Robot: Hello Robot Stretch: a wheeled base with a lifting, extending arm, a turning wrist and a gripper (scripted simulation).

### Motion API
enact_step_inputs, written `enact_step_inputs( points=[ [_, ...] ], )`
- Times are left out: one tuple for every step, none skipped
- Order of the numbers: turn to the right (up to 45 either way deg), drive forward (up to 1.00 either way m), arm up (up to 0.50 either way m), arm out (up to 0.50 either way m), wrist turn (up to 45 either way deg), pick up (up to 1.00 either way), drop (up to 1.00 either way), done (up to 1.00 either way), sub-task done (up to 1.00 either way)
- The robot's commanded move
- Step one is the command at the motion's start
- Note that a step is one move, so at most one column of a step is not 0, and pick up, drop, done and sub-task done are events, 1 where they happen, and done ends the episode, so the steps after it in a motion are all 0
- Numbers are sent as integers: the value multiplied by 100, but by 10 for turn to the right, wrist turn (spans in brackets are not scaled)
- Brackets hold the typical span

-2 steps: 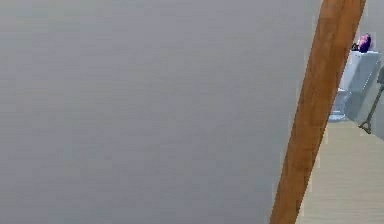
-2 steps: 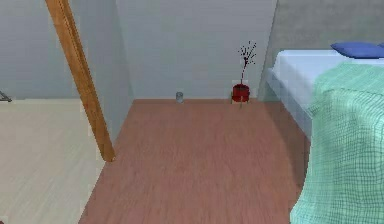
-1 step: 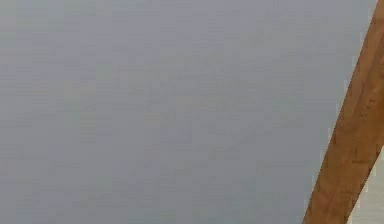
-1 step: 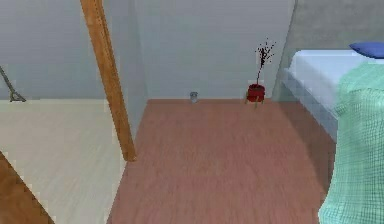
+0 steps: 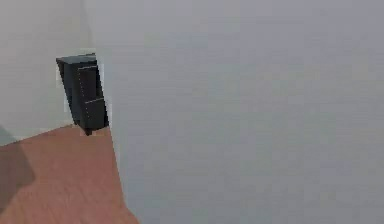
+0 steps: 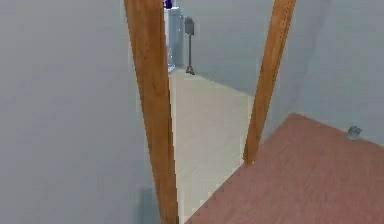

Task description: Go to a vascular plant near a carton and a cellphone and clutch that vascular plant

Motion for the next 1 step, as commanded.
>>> enact_step_inputs(
  points=[
    [-450, 0, 0, 0, 0, 0, 0, 0, 0]
  ],
)
